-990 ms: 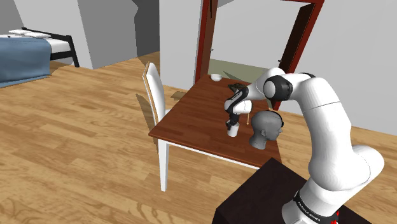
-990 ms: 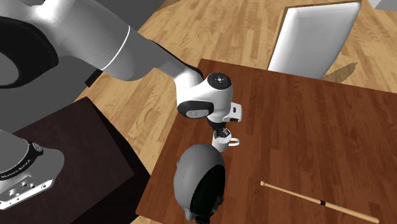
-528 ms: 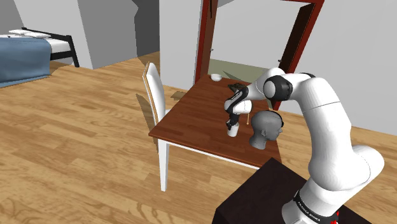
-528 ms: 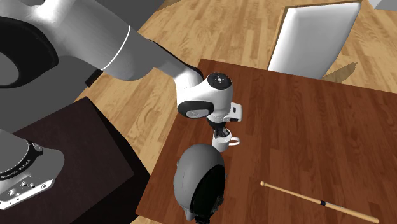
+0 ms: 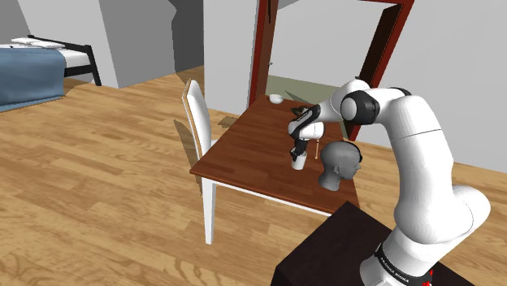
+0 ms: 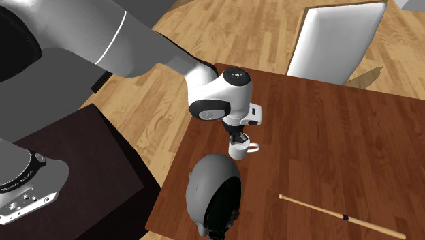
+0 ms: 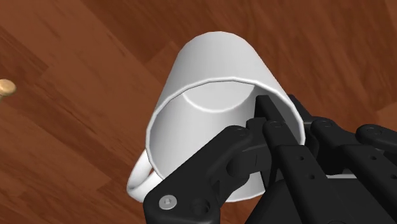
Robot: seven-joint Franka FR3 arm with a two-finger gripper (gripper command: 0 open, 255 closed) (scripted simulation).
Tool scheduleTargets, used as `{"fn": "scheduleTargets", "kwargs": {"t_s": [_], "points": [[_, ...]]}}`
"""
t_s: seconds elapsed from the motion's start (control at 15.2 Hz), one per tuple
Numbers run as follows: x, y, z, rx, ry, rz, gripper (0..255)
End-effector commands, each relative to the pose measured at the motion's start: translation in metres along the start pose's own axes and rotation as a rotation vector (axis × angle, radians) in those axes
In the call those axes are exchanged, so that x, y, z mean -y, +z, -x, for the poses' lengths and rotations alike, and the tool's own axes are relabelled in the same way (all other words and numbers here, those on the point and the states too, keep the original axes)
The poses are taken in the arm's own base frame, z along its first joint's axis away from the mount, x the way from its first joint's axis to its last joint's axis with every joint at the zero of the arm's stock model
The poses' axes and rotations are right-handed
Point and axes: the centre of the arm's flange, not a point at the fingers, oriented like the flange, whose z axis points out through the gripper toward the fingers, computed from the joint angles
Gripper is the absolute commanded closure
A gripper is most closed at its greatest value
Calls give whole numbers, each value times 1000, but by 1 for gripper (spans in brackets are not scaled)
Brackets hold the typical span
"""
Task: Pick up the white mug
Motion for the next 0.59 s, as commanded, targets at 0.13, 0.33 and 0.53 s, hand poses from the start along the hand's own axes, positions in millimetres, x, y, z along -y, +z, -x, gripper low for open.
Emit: {"fn": "scheduleTargets", "kwargs": {"t_s": [0.13,0.33,0.53], "points": [[1,-22,-2,0,0,0,255],[0,-37,-3,0,0,0,255],[0,-43,-3,0,0,0,255]]}}
